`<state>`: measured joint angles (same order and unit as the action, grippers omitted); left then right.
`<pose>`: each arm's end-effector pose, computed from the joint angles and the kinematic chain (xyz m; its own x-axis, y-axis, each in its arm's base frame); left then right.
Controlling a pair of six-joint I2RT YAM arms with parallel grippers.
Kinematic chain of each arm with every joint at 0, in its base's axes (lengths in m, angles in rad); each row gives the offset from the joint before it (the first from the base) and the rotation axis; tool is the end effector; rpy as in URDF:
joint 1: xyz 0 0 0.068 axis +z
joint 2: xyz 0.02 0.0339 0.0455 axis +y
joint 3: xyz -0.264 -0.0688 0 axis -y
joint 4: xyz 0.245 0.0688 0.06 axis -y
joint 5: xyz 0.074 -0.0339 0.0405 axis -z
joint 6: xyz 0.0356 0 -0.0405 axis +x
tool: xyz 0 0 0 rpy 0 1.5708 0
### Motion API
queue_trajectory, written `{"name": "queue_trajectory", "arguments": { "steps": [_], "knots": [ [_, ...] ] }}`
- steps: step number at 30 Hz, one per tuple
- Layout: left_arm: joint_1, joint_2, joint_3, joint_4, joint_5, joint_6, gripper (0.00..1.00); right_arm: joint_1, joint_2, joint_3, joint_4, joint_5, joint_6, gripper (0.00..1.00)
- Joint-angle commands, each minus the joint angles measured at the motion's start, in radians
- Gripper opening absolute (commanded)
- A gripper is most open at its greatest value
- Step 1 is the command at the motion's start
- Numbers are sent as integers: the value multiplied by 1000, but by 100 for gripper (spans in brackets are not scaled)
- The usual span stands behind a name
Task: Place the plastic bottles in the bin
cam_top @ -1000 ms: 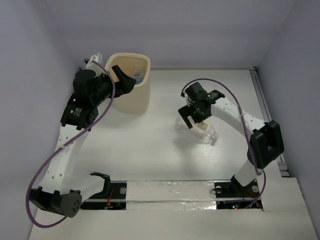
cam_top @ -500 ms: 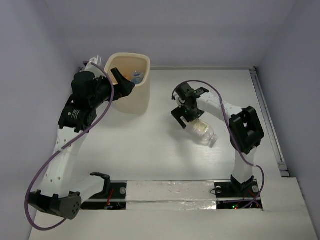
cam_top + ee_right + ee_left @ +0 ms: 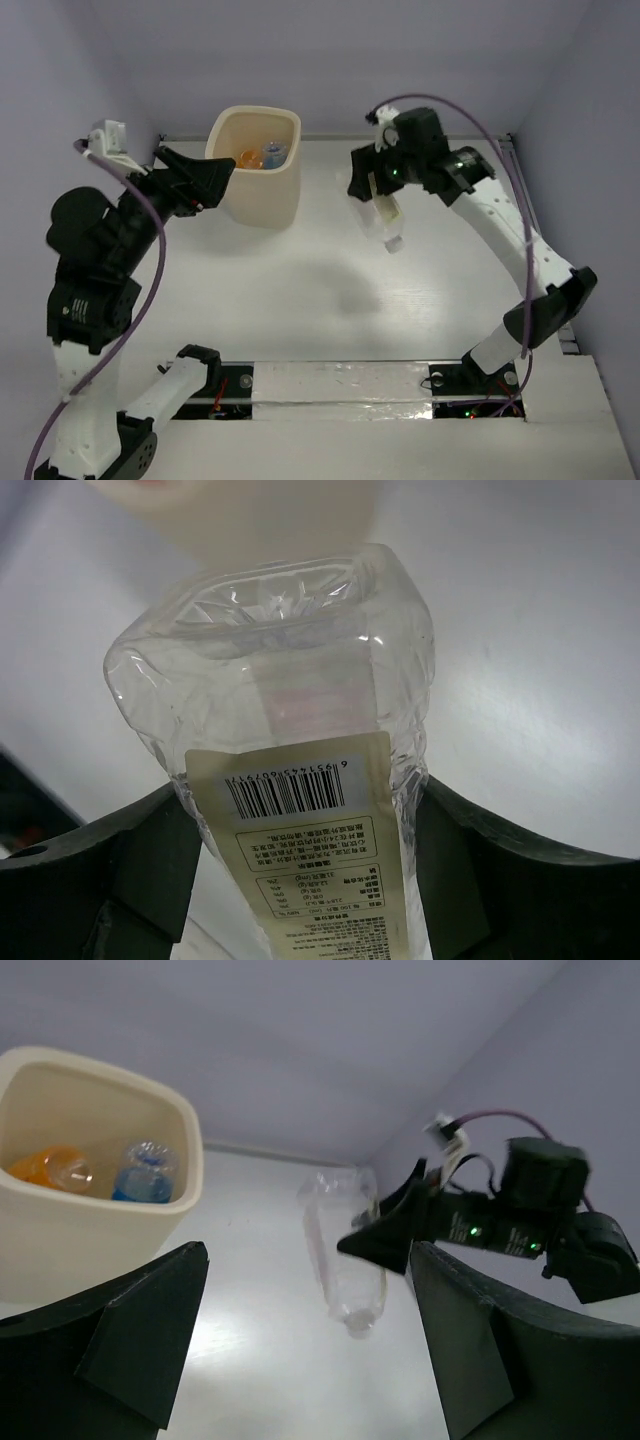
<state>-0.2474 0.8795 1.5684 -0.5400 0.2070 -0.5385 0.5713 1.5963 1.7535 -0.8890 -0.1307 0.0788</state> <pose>0.1052 -0.0341 0.5351 -0.1005 -0.4923 -0.8646 0.4487 0.7532 -0.4810 0.2840 0.1881 0.4020 -0.6090 -0.2987 -0.7348 -0.5715 0.8076 0.1454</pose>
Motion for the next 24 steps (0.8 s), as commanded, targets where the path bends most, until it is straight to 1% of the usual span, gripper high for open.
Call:
{"name": "queue_trajectory", "arguments": {
  "steps": [1,2,3,4,5,6,7,8,9,10,11,12,13,14,15,16,18,19,21,22,24],
  "knots": [
    [-4,-25,51,78,23,-81,80,10,-64,228,248,-189,168,33],
    [-4,-22,74,78,28,-86,79,10,-59,245,334,-217,261,34],
    [-4,-17,87,71,29,-87,80,10,-50,254,420,-237,319,34],
    [-13,-16,94,68,22,-89,80,10,-36,273,590,-231,373,34],
    [-23,-19,102,66,16,-94,80,10,6,282,675,-221,474,35],
    [-23,-22,101,67,11,-97,79,10,33,291,752,-184,525,35],
    [-23,-25,96,68,3,-101,80,10,63,300,897,-153,577,35],
    [-32,-34,85,71,3,-112,80,10,132,322,974,-126,673,35],
    [-32,-39,79,75,2,-117,80,19,174,342,1028,-104,715,35],
    [-32,-43,75,77,3,-123,80,19,210,363,1105,-30,748,35],
    [-32,-47,68,78,5,-129,79,33,246,382,1142,12,794,36],
    [-42,-56,58,84,8,-141,79,33,323,426,1177,43,814,36],
    [-43,-60,50,89,15,-147,79,56,365,458,1221,96,831,36],
    [-43,-65,44,92,17,-150,79,65,413,504,1222,123,848,36],
    [-43,-73,33,91,17,-155,79,74,462,625,1214,146,846,37],
    [-43,-77,30,87,15,-156,79,90,570,693,1205,184,843,38],
    [-52,-88,7,84,20,-158,79,90,683,838,1199,198,838,41],
    [-52,-89,-4,84,31,-159,79,90,771,948,1194,209,849,41],
    [-52,-96,-21,68,34,-155,79,99,803,948,1222,238,863,41],
    [-52,-97,-19,55,20,-147,79,99,801,883,1248,256,860,41],
    [-61,-99,-5,19,-9,-114,79,99,780,824,1245,253,800,42]
  ]
}}
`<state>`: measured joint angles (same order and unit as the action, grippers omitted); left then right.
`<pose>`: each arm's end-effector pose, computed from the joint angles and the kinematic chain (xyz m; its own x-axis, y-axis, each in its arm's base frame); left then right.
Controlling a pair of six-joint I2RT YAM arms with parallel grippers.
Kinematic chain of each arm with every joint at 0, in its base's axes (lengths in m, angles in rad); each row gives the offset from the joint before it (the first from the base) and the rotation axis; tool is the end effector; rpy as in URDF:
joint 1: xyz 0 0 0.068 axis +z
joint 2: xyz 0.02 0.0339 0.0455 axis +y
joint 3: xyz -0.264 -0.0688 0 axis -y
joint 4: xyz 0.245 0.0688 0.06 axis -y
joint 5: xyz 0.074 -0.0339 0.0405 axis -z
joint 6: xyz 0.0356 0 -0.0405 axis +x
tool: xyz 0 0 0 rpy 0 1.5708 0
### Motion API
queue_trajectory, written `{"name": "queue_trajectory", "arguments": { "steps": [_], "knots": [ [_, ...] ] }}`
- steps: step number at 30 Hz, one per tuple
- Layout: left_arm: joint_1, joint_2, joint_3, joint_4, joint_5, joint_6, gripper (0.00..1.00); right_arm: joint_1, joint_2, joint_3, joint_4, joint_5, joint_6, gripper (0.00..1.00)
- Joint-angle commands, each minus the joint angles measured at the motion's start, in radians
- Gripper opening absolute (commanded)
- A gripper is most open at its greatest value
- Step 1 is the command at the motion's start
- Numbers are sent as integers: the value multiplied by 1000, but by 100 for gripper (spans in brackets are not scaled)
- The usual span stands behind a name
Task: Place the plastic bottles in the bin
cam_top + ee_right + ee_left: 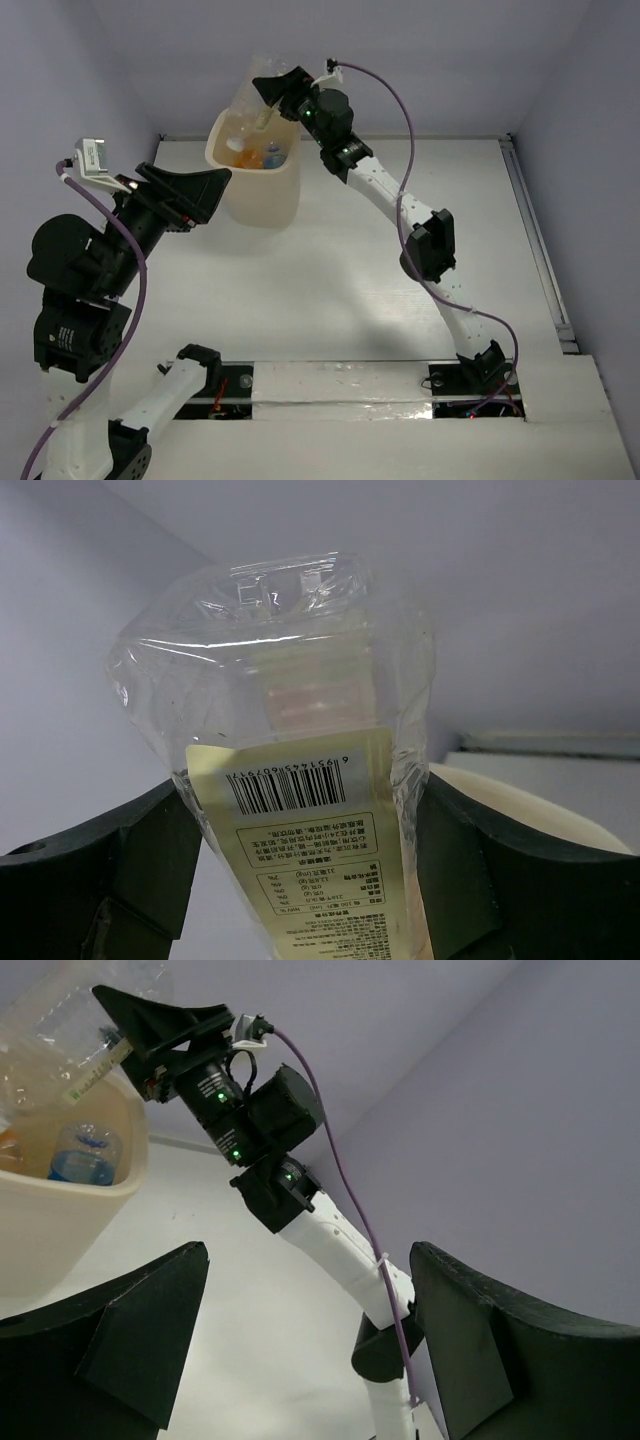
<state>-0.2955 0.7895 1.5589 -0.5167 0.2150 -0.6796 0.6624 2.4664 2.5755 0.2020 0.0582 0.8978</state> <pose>0.0683 -0.0287 0.5417 -0.1170 -0.6062 -0.7866 0.5253 0.6344 -0.5670 0.4487 0.3473 0.3984 -0.2955 0.7595 -0.5795 -0.5442 0.3647 0.7555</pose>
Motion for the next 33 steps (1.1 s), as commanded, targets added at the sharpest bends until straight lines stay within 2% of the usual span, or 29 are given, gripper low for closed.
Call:
{"name": "queue_trajectory", "arguments": {
  "steps": [1,4,8,10,11,12,16,18,20,22,23,26,28,33],
  "knots": [
    [-13,-12,4,-11,-43,35,79,20,-99,-47,133,65,-51,43],
    [-22,-10,-5,-6,-55,45,79,51,-152,-107,79,69,-192,52],
    [-22,-3,-20,12,-52,45,79,71,-211,-181,22,66,-322,79],
    [-22,1,-19,15,-60,46,80,71,-224,-170,-36,63,-353,86],
    [-22,4,-16,14,-65,48,81,80,-228,-169,-36,63,-373,95],
    [-22,4,-7,7,-69,51,82,80,-241,-170,-61,58,-378,99],
    [-22,13,32,-22,-103,69,89,80,-267,-137,-123,63,-404,100],
    [-22,16,56,-40,-115,77,97,80,-268,-95,-154,65,-436,100],
    [-22,13,61,-48,-134,83,98,80,-282,-58,-197,68,-448,100],
    [-22,5,58,-46,-141,84,99,80,-322,-95,-197,71,-462,100],
    [-22,1,56,-46,-140,86,99,80,-384,-183,-178,71,-464,100],
    [-22,-7,41,-46,-144,86,99,80,-452,-297,-115,29,-464,98],
    [-22,-15,26,-34,-146,80,99,80,-452,-313,-140,32,-461,97],
    [-22,-32,3,-26,-166,78,99,80,-408,-385,-76,-3,-338,96]
  ]
}}
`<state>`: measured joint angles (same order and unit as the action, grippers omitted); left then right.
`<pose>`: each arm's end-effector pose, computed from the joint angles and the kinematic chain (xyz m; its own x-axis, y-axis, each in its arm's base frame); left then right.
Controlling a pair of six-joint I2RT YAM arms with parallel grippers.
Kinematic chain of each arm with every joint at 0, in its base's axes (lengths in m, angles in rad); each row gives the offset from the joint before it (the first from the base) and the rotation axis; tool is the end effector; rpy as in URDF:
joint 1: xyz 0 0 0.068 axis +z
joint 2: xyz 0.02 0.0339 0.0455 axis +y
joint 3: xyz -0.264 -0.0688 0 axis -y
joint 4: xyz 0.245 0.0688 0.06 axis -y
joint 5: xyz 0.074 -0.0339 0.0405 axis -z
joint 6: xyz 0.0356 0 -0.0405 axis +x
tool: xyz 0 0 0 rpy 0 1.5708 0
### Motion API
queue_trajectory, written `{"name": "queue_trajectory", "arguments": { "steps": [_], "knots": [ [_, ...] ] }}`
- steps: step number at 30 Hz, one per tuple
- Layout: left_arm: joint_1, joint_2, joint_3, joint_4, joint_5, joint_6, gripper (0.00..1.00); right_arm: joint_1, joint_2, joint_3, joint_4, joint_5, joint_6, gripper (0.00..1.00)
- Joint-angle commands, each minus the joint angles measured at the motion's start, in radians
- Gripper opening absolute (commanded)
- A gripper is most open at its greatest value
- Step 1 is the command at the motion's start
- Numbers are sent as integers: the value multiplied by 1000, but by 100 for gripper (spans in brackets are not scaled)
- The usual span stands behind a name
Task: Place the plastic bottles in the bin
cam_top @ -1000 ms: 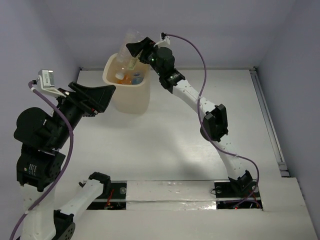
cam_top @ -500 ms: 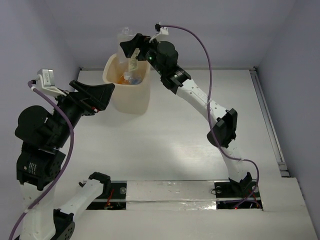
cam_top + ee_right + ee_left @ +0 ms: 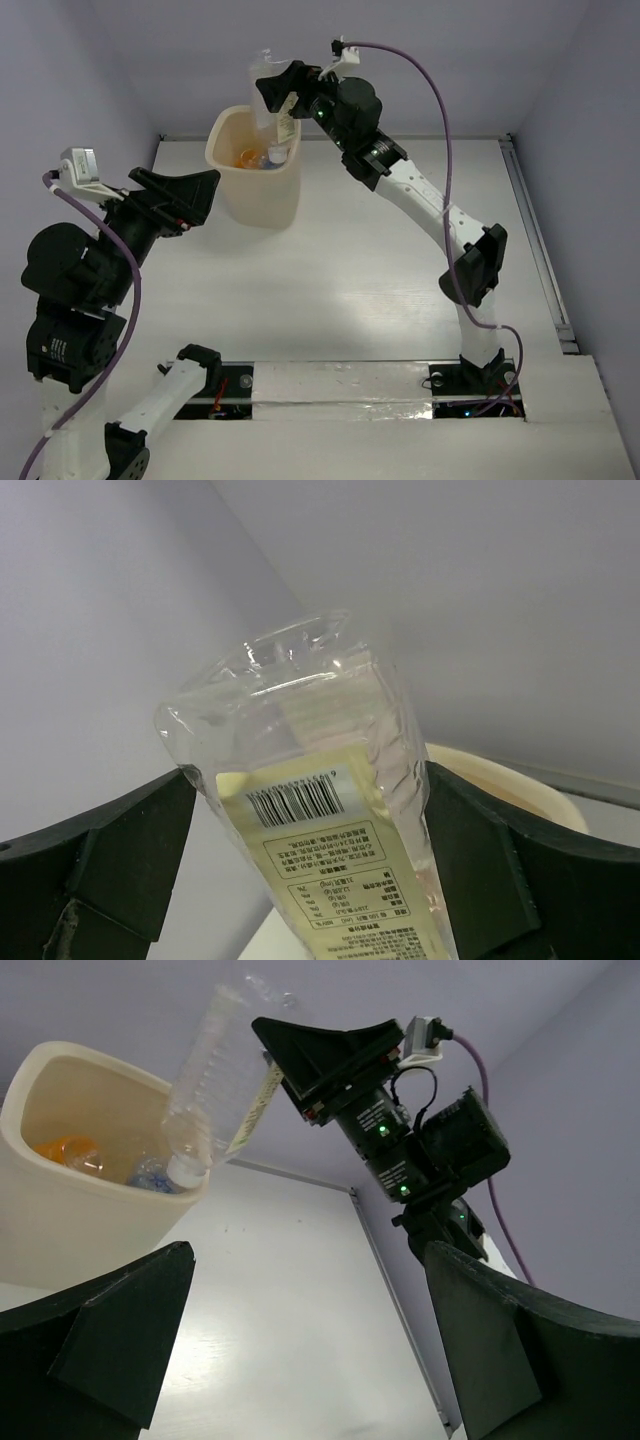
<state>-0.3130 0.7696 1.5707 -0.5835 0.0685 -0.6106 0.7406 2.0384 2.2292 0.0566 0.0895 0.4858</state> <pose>0.0608 -0.0223 0.5385 -0.0443 -0.5869 -0.8085 0.4215 0.7227 -0.5477 0.3522 0.3177 0.4813 -0.1241 0.5166 -0.8472 -0.6221 0.6246 0.4721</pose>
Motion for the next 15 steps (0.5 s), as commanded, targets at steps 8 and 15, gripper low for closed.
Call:
{"name": "queue_trajectory", "arguments": {
  "steps": [8,15],
  "knots": [
    [-5,-35,-31,37,-29,3,99,36,195,136,58,-39,158,95],
    [-5,-33,-35,50,-26,-3,99,36,181,256,101,42,151,94]
  ]
}}
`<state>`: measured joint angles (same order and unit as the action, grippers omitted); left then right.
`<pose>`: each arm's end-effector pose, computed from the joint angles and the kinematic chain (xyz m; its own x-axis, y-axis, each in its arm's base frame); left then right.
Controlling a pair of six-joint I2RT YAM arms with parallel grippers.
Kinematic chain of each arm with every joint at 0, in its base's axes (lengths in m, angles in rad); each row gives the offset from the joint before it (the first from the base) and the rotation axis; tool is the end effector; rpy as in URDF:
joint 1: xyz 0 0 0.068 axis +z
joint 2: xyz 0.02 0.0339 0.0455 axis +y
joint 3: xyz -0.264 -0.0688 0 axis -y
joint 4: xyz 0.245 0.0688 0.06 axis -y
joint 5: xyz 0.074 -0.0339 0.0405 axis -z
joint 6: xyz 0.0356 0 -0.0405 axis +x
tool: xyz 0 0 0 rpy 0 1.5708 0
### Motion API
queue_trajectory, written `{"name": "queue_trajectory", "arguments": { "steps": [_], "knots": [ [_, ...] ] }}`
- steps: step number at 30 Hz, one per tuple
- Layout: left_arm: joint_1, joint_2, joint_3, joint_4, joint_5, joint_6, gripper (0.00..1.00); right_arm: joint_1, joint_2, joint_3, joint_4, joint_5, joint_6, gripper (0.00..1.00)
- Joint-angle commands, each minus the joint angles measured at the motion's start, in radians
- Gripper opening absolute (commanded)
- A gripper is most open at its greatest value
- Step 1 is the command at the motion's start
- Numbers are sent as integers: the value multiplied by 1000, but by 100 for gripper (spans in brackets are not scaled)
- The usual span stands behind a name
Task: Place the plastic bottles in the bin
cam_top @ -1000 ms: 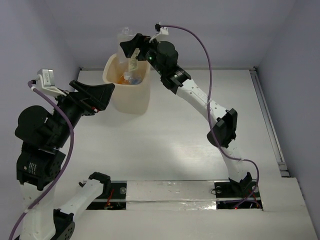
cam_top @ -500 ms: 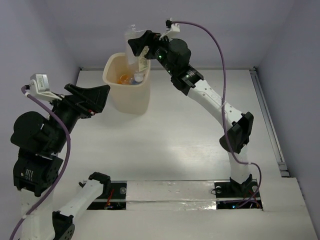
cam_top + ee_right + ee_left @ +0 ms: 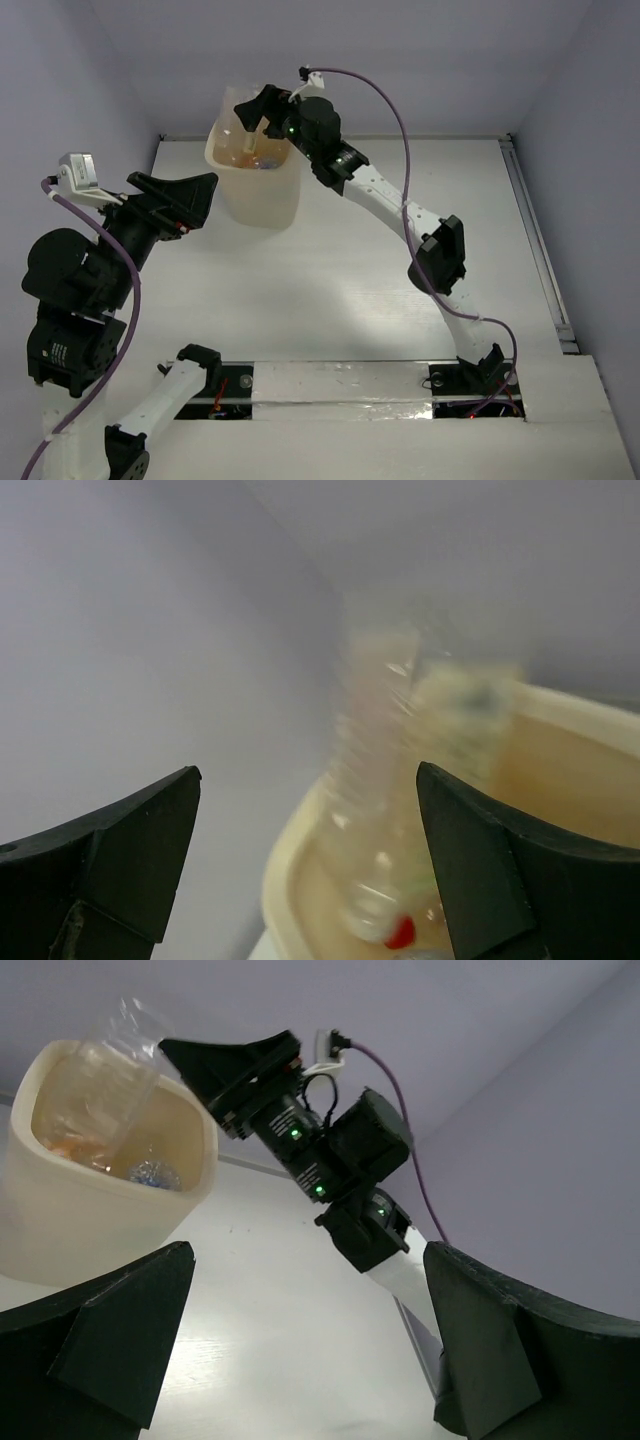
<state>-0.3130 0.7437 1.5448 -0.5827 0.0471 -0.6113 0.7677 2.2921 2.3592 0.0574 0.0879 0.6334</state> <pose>0.0566 -0.0201 0.5337 -0.0328 -0.5920 -0.8053 0.4060 0.7284 -0.5519 0.3931 0.3751 0.4016 -0.3004 0.5295 -0.7933 -0.5600 0.5754 0.5961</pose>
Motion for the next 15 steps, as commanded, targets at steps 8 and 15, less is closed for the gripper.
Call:
{"name": "queue_trajectory", "arguments": {
  "steps": [8,15],
  "knots": [
    [-5,11,0,46,0,5,99,8,-51,109,93,47,20,92],
    [-5,31,6,34,-6,28,99,8,-310,-228,211,27,-65,74]
  ]
}}
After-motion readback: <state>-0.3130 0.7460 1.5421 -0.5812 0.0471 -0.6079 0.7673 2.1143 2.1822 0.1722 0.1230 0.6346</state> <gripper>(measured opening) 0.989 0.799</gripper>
